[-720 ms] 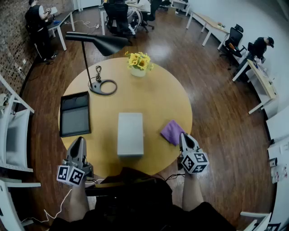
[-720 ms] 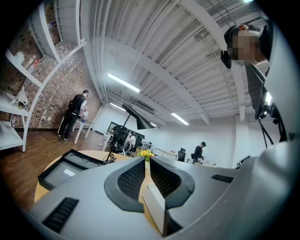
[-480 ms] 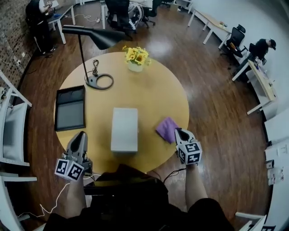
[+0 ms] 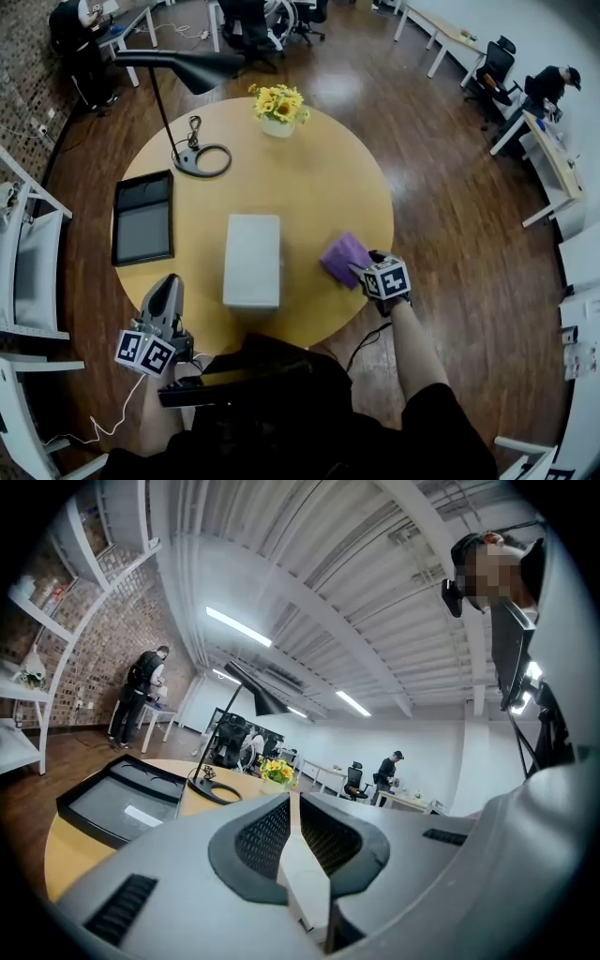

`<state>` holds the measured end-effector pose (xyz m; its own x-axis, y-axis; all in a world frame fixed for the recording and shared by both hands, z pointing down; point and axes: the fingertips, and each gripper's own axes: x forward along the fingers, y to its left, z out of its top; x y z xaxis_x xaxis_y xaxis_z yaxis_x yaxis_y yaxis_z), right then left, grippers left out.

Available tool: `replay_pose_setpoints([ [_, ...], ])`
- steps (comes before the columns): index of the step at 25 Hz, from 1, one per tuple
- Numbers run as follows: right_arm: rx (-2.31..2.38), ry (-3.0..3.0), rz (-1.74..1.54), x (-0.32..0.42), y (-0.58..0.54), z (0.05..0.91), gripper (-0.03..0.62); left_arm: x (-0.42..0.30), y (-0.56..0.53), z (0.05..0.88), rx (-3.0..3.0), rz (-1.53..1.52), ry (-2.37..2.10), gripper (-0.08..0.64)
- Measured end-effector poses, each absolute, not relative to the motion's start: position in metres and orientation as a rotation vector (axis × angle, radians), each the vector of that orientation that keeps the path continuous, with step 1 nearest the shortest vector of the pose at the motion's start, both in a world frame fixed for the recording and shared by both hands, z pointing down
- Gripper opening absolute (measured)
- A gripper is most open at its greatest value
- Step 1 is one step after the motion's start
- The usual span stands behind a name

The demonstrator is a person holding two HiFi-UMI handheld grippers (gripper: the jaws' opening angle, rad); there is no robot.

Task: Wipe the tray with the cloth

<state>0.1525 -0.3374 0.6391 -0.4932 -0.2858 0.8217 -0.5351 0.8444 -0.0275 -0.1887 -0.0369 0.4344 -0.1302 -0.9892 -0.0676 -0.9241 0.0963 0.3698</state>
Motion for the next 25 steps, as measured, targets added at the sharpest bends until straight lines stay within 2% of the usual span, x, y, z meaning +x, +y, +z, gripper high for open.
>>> replay_pose_setpoints([
  [1, 0.642, -2.093, 0.439, 0.152, -0.34, 0.645, 0.339, -0.189, -0.035, 0.436, 1.913, -0.484, -2.173, 0.014],
  [2, 0.699, -2.067, 0.527, 0.151, -0.343, 0.651, 0.354, -0.19, -0.033, 0.438, 1.899, -0.486, -2.177, 0.014],
  [4, 0.833, -1.998, 0.678, 0.15, -0.35, 0.662, 0.355, -0.191, -0.031, 0.438, 1.879, -0.5, -2.181, 0.014],
  [6, 0.924, -1.912, 0.779, 0.147, -0.352, 0.671, 0.46, -0.19, -0.031, 0.437, 1.872, -0.519, -2.181, 0.014],
  [15, 0.986, -1.746, 0.741, 0.136, -0.355, 0.698, 0.462, -0.192, -0.028, 0.433, 1.905, -0.536, -2.143, 0.014],
  [16, 0.955, -1.757, 0.726, 0.134, -0.353, 0.698, 0.447, -0.196, -0.026, 0.435, 1.899, -0.544, -2.142, 0.014],
  [17, 0.912, -1.771, 0.713, 0.131, -0.35, 0.696, 0.399, -0.199, -0.025, 0.438, 1.89, -0.552, -2.141, 0.014],
  [19, 0.819, -1.803, 0.715, 0.125, -0.342, 0.695, 0.202, -0.205, -0.022, 0.444, 1.874, -0.56, -2.136, 0.014],
  [20, 0.79, -1.822, 0.729, 0.122, -0.339, 0.694, 0.148, -0.207, -0.022, 0.447, 1.873, -0.559, -2.131, 0.014],
  [25, 0.776, -1.9, 0.809, 0.121, -0.335, 0.692, 0.104, -0.214, -0.028, 0.455, 1.904, -0.526, -2.096, 0.014],
])
